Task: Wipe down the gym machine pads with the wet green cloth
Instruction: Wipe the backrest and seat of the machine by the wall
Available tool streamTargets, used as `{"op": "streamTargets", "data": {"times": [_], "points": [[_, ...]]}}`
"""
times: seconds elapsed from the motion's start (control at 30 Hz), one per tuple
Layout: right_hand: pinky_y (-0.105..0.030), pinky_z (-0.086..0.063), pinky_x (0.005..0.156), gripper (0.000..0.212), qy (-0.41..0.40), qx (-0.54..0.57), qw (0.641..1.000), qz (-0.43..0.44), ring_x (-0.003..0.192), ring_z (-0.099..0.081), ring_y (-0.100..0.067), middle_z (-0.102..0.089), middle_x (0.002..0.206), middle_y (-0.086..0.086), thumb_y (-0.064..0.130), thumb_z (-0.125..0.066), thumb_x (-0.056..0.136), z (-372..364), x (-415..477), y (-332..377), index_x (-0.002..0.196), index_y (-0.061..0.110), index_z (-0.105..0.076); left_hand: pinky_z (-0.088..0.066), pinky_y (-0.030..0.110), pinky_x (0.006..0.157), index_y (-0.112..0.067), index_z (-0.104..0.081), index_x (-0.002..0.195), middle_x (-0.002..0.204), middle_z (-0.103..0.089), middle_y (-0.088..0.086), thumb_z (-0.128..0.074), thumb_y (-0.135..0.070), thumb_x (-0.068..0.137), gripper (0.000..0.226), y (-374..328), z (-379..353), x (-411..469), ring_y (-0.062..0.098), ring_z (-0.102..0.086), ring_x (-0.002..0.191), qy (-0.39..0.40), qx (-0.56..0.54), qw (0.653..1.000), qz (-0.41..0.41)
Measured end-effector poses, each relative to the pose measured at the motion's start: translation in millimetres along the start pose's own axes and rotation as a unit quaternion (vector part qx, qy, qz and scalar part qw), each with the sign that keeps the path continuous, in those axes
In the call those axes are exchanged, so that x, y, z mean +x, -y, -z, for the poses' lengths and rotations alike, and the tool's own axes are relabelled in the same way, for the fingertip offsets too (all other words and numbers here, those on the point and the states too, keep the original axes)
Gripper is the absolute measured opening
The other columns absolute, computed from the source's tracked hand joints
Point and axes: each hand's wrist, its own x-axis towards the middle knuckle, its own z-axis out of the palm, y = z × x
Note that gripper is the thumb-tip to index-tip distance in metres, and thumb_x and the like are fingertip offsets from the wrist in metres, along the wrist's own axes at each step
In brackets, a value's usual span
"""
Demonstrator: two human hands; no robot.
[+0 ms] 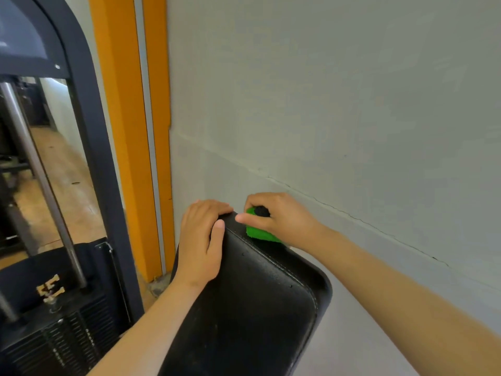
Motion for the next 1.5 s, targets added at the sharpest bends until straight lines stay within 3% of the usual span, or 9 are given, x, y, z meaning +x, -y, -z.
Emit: {"op": "streamTargets", "data": {"times": [0.17, 0.37, 0.5, 0.67, 0.73, 0.9, 1.1, 1.2, 1.5], "points": [[-0.028, -0.044, 0.082, 0.029, 0.057, 0.018, 0.998, -0.026, 0.091, -0.053, -0.011, -0.059, 0.101, 0.002, 0.042, -0.048, 0.097, 14.5, -24.0, -5.0, 0.108, 0.016, -0.055, -0.021, 0.024, 0.112, -0.016, -0.066, 0.11, 0.111, -0.063, -0.006, -0.024, -0.033, 0.1, 0.046, 2.2, -1.6, -0.7, 0.006, -0.051, 0.114, -0.01, -0.009, 1.0, 0.005], [-0.014, -0.045, 0.08, 0.033, 0.067, 0.072, 0.994, -0.051, 0.094, -0.056, 0.0, -0.061, 0.104, 0.01, 0.031, -0.071, 0.087, 37.8, -49.5, -10.4, 0.114, 0.025, -0.052, -0.031, 0.037, 0.109, -0.015, -0.065, 0.111, 0.112, -0.063, -0.005, -0.026, -0.034, 0.099, 0.045, 0.5, 0.9, -0.5, 0.007, -0.05, 0.114, 0.016, -0.006, 1.0, 0.008], [-0.029, -0.053, 0.083, 0.03, 0.079, 0.149, 0.984, -0.062, 0.092, -0.065, -0.009, -0.068, 0.097, 0.011, 0.04, -0.077, 0.074, 52.7, -70.9, -15.5, 0.1, 0.03, -0.065, -0.029, 0.02, 0.101, -0.021, -0.065, 0.111, 0.112, -0.063, -0.009, -0.03, -0.045, 0.097, 0.046, 8.7, 14.5, 12.5, 0.005, -0.049, 0.112, 0.066, 0.001, 0.997, 0.03], [-0.02, -0.048, 0.078, 0.023, 0.045, 0.109, 0.993, -0.025, 0.089, -0.06, -0.008, -0.062, 0.096, 0.014, 0.046, -0.07, 0.081, 29.6, -60.8, -15.0, 0.096, 0.031, -0.063, -0.045, 0.026, 0.097, -0.018, -0.064, 0.11, 0.106, -0.064, -0.006, -0.039, -0.036, 0.098, 0.033, 28.0, 7.0, 25.5, 0.005, -0.055, 0.102, 0.056, -0.127, 0.962, 0.235], [-0.016, -0.046, 0.074, 0.021, 0.039, 0.109, 0.993, -0.019, 0.086, -0.058, -0.006, -0.061, 0.091, 0.012, 0.049, -0.067, 0.082, 18.5, -44.3, -11.2, 0.093, 0.033, -0.06, -0.047, 0.027, 0.092, -0.018, -0.065, 0.105, 0.098, -0.065, -0.006, -0.038, -0.036, 0.098, 0.033, 30.9, 2.5, 26.2, 0.005, -0.057, 0.097, 0.042, -0.14, 0.957, 0.252], [-0.011, -0.043, 0.071, 0.018, 0.048, 0.105, 0.993, 0.008, 0.082, -0.055, 0.002, -0.059, 0.089, 0.014, 0.039, -0.065, 0.085, -0.9, 10.5, -4.1, 0.096, 0.028, -0.058, -0.035, 0.0, 0.076, -0.022, -0.065, 0.099, 0.093, -0.064, -0.011, -0.03, -0.034, 0.103, 0.037, 31.6, 2.1, 22.7, -0.01, -0.054, 0.092, 0.015, -0.15, 0.958, 0.243], [-0.018, -0.042, 0.069, 0.025, 0.022, 0.089, 0.994, 0.051, 0.073, -0.053, -0.001, -0.062, 0.087, 0.0, 0.03, -0.067, 0.089, -24.5, 72.3, 4.0, 0.098, 0.008, -0.063, -0.049, 0.038, 0.074, -0.023, -0.062, 0.089, 0.08, -0.064, -0.002, -0.023, -0.06, 0.093, 0.054, 37.9, -0.4, 20.0, 0.013, -0.06, 0.081, -0.012, -0.193, 0.957, 0.218], [-0.033, -0.047, 0.075, 0.027, 0.005, 0.091, 0.994, 0.053, 0.079, -0.058, -0.015, -0.064, 0.089, -0.007, 0.032, -0.067, 0.089, -31.1, 79.6, 4.6, 0.097, 0.006, -0.063, -0.048, 0.05, 0.072, -0.019, -0.06, 0.087, 0.077, -0.061, 0.004, -0.025, -0.064, 0.091, 0.057, 36.2, -1.0, 19.4, 0.02, -0.057, 0.076, -0.022, -0.209, 0.954, 0.215], [-0.031, -0.047, 0.073, 0.026, 0.067, 0.13, 0.989, 0.032, 0.078, -0.059, -0.017, -0.066, 0.089, -0.011, 0.028, -0.069, 0.088, -12.7, 62.5, -9.3, 0.1, 0.006, -0.065, -0.046, 0.018, 0.078, -0.026, -0.066, 0.095, 0.087, -0.068, -0.01, -0.017, -0.06, 0.089, 0.06, 38.2, -3.4, 18.2, 0.003, -0.061, 0.089, -0.032, -0.203, 0.953, 0.221]]}}
